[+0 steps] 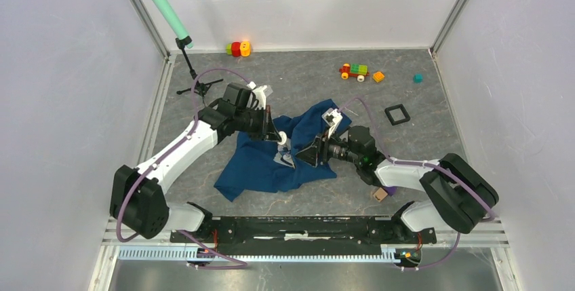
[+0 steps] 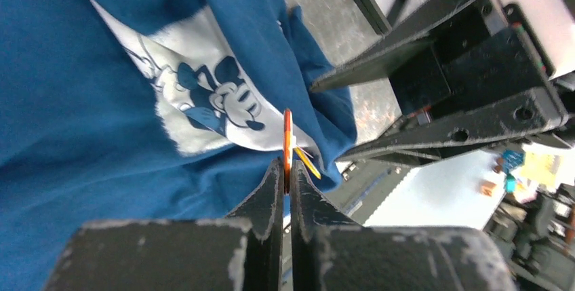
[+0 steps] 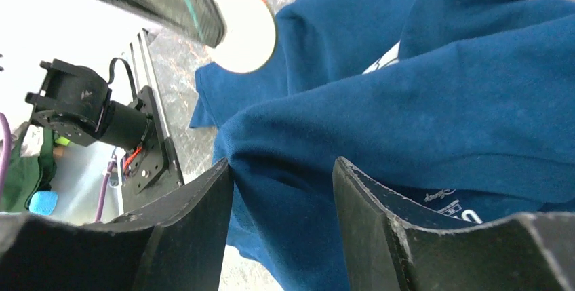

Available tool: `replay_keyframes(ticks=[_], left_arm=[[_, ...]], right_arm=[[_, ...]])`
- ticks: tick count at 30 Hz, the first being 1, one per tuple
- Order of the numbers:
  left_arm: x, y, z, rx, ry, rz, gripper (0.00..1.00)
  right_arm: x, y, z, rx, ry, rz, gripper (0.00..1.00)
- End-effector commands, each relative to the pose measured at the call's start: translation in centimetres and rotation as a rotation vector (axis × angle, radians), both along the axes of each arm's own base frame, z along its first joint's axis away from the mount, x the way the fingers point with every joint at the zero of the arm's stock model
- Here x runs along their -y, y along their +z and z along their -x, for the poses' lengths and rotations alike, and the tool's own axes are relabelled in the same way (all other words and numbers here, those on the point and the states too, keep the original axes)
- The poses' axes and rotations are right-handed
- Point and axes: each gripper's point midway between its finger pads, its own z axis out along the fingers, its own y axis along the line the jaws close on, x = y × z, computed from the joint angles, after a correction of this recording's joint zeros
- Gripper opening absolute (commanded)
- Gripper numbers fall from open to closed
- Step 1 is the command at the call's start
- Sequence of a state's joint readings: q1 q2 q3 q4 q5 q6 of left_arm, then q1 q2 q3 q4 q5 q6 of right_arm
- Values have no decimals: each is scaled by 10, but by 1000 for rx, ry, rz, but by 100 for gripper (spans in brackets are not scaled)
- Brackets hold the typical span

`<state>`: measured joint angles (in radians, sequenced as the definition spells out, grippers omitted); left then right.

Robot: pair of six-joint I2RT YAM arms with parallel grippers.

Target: Remove the brooch from the garment

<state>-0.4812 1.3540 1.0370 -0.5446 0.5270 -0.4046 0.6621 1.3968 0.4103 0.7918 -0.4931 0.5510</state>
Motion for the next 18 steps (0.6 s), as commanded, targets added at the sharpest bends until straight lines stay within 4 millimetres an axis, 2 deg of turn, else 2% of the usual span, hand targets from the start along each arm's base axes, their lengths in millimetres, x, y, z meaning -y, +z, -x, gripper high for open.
replay_keyframes(ticks=[1,6,10,15,18], left_arm=[[-2,22,-26,168,123,28,2],[-8,30,-52,263,239,32,2],[-2,48,-55,339,217,99,2],[14,66,-57,378,191,219,2],[24,65,-58,393,174,260,2]], right_arm=[[-11,2,1,29,40,13,61],[-5,5,-7,44,-3,42,62],[6,14,-20,94,-54,117,64],[39,29,-39,112,-183,156,64],[66,21,-50,66,-269,222,64]])
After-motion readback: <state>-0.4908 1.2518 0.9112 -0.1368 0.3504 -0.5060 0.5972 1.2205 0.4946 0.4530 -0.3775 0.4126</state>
